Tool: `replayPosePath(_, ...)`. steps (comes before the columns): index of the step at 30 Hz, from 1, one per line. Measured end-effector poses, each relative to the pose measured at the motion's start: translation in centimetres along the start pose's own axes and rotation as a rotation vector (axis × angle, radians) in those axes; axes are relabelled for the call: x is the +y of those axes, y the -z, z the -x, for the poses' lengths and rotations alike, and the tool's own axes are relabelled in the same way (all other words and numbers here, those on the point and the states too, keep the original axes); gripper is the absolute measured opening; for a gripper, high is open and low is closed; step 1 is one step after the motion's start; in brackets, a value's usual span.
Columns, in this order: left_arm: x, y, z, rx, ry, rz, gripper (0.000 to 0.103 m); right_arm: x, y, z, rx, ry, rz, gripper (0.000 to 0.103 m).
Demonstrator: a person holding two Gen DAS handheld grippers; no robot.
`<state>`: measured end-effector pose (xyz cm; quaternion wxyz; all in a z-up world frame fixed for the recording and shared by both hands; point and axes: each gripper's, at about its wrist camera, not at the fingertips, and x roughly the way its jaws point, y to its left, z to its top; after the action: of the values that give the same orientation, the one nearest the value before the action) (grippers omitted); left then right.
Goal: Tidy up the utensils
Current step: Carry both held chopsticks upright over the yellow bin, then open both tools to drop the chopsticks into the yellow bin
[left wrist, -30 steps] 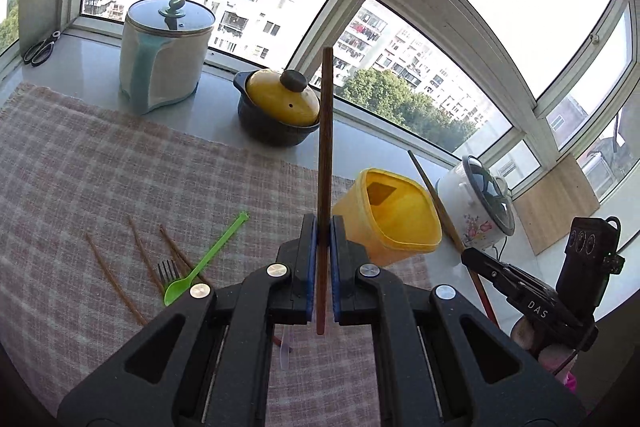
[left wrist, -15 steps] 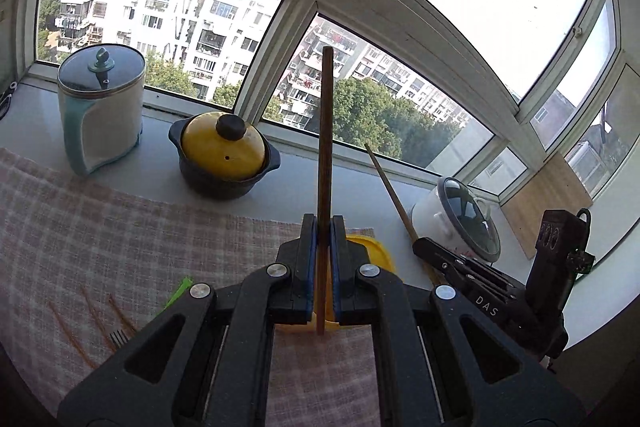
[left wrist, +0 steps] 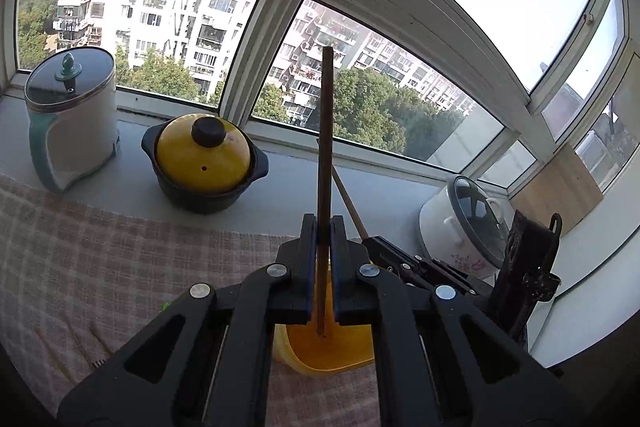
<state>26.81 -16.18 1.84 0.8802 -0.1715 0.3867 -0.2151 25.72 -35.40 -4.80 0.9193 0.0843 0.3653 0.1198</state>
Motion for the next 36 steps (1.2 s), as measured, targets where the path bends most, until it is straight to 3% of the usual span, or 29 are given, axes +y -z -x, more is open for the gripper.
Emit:
replayPosePath(7, 0.3, 0.0, -1.7, 0.025, -0.007, -0.002, 0.004, -1.0, 1.7, -2.0, 0.004, 0.001, -0.005, 0.004)
replayPosePath(17, 0.2, 0.2, -2.0, 0.032, -0.009, -0.005, 0.004, -1.2, 2.4, -1.7, -0.014, -0.029, 0.0, 0.004)
replayPosePath(33, -0.2, 0.9, -2.3, 0.066, 0.009, -0.026, 0.004, -1.0, 2.9, -2.0, 0.095, -0.077, 0.033, 0.006)
replayPosePath(36, -0.5, 1.1, -2.3, 0.077, 0.008, -0.038, 0.004, -1.3, 2.9, -1.4, 0.083, -0.079, 0.02, 0.02)
